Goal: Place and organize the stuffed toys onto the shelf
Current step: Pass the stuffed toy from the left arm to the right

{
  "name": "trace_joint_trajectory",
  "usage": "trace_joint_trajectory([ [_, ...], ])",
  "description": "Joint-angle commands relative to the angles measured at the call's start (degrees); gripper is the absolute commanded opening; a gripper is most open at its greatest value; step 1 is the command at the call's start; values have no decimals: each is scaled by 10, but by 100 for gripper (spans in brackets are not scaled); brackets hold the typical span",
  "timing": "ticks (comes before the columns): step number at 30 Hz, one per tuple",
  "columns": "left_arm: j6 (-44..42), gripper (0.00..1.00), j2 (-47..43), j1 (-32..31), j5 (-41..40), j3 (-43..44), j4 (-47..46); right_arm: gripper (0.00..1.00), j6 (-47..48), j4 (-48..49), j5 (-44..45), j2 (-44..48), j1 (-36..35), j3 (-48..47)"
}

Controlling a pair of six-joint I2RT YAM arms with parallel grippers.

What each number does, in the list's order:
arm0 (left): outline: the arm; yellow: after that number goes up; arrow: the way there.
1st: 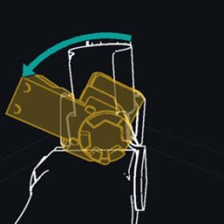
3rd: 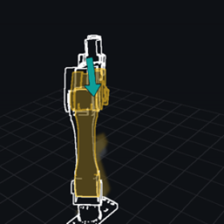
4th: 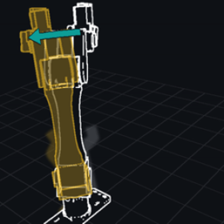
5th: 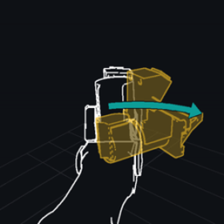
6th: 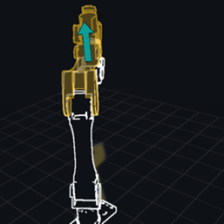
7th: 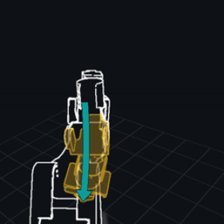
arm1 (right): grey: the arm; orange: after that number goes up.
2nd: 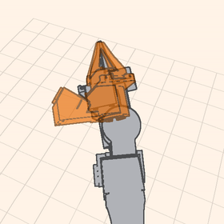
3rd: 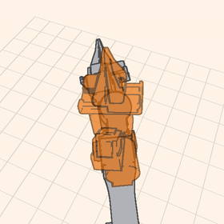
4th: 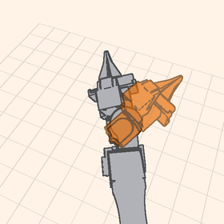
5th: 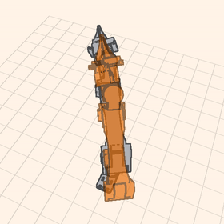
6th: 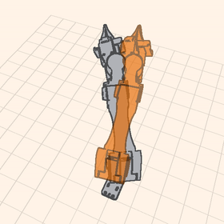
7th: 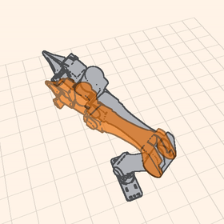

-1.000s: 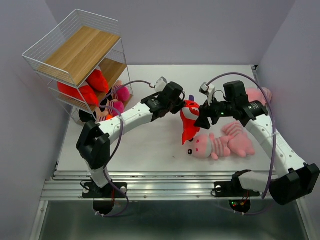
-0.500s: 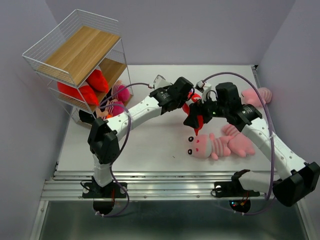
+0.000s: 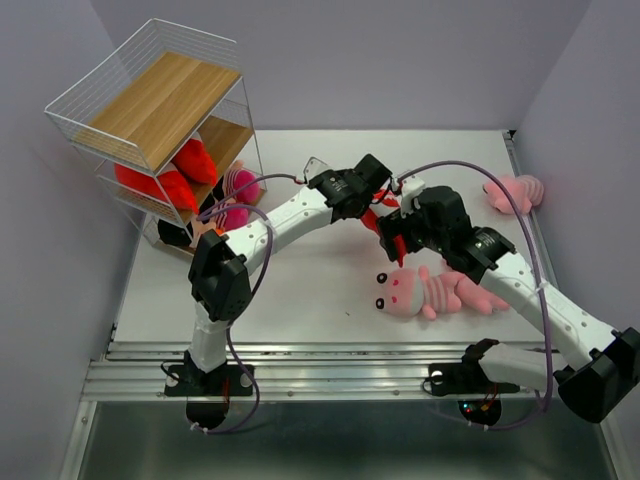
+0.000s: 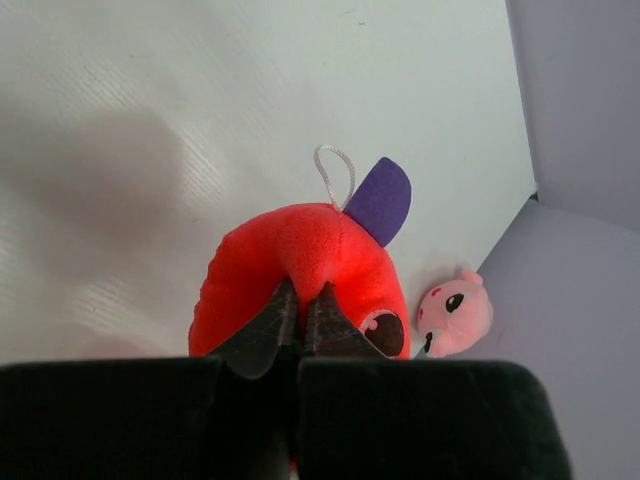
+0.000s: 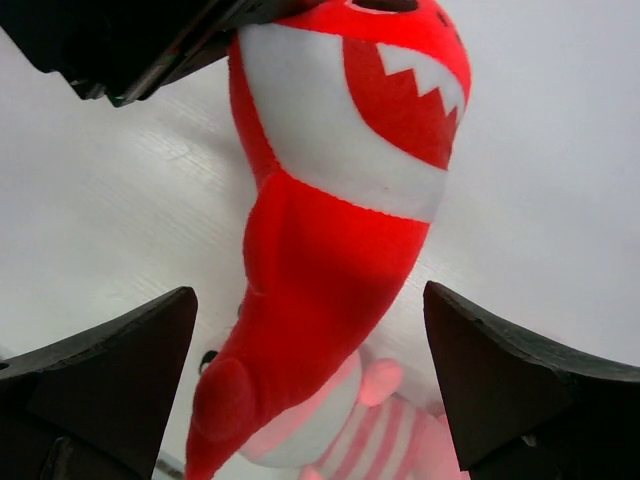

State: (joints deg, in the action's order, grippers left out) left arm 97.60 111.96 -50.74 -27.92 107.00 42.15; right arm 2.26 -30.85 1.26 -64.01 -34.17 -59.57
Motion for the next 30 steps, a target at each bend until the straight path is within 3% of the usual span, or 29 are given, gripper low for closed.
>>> trace_joint_trajectory([
  [1,34,0,-16,7,-22,30,32,100,52,69,98,20,-24,20],
  [4,44,0,-22,12,-17,16,28,99,77,83,128,25,-29,45],
  [8,47,0,-32,18,-5,-6,9,88,103,123,157,33,-41,80],
  [14,36,0,-40,21,12,-16,-13,48,107,143,135,40,-41,96],
  [18,20,1,-53,21,21,-37,-43,7,111,145,129,44,-41,91],
  [20,7,4,-69,22,28,-52,-63,1,107,145,138,45,-41,88],
  [24,-35,52,-111,24,64,-135,-144,1,114,142,141,52,-41,84],
  [25,-46,68,-132,24,66,-149,-171,1,114,138,141,56,-36,83],
  [28,-101,86,-166,26,66,-199,-217,1,121,127,115,67,-30,76],
  [30,-148,89,-205,28,63,-228,-252,1,124,106,75,74,-12,63],
])
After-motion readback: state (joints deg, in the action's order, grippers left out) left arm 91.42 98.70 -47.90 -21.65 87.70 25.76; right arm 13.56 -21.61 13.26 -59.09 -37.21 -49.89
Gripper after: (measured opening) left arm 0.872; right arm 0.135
